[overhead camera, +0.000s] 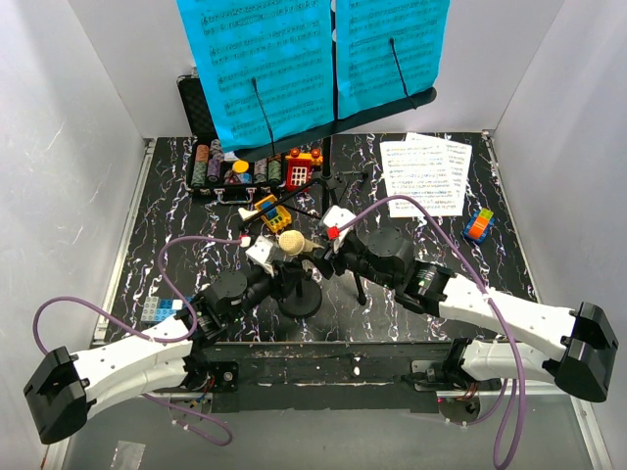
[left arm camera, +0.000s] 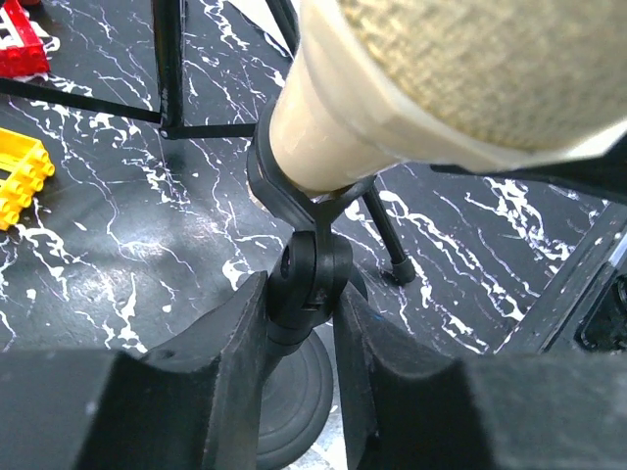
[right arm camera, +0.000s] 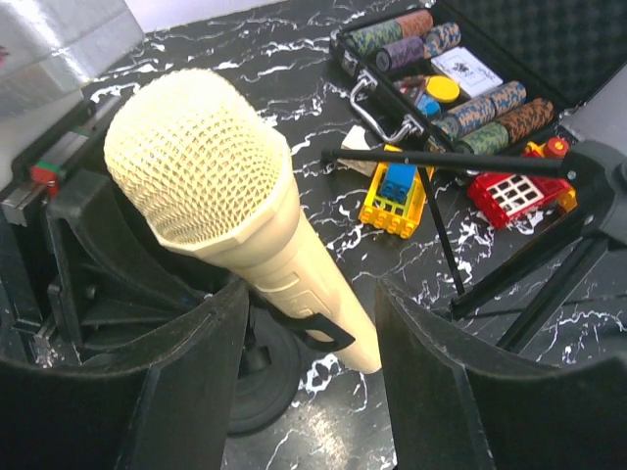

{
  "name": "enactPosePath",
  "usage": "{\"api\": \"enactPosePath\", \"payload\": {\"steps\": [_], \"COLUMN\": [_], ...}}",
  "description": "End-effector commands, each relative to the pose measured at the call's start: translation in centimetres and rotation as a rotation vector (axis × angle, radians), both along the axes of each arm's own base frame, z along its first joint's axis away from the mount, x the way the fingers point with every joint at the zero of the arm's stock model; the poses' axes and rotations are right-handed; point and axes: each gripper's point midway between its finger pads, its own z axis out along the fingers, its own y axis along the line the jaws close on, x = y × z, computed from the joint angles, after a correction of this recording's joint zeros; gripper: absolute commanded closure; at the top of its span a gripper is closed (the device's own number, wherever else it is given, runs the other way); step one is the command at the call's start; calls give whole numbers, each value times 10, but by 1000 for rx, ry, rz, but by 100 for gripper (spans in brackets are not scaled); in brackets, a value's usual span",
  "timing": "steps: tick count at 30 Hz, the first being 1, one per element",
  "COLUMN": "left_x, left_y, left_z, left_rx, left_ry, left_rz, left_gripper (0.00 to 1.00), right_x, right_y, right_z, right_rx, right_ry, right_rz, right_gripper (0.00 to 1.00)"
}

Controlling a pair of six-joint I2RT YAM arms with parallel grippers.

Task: Pack up the instrument practice props
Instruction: Remove the microphone from the microphone stand.

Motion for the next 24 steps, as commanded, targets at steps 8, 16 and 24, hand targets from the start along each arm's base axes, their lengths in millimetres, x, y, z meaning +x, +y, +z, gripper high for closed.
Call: {"api": "enactPosePath", "payload": {"steps": [8,16,24], "left_x": [-3,-6,-10], "left_y": [0,-2,-3], "left_z": [5,6,5], "left_rx": [8,42,52], "left_ry": [-6,-6,6], "left_rz": [-17,-44,-65], "left_gripper": [100,100,100], "right_x": [-1,15,32], "right_y": [22,33,36], "right_z": [25,17,29], "right_rx": [86,45,81], "right_ry": [-125,-196,-291], "right_rz": [58,11,-66], "right_gripper": [38,37,53]}}
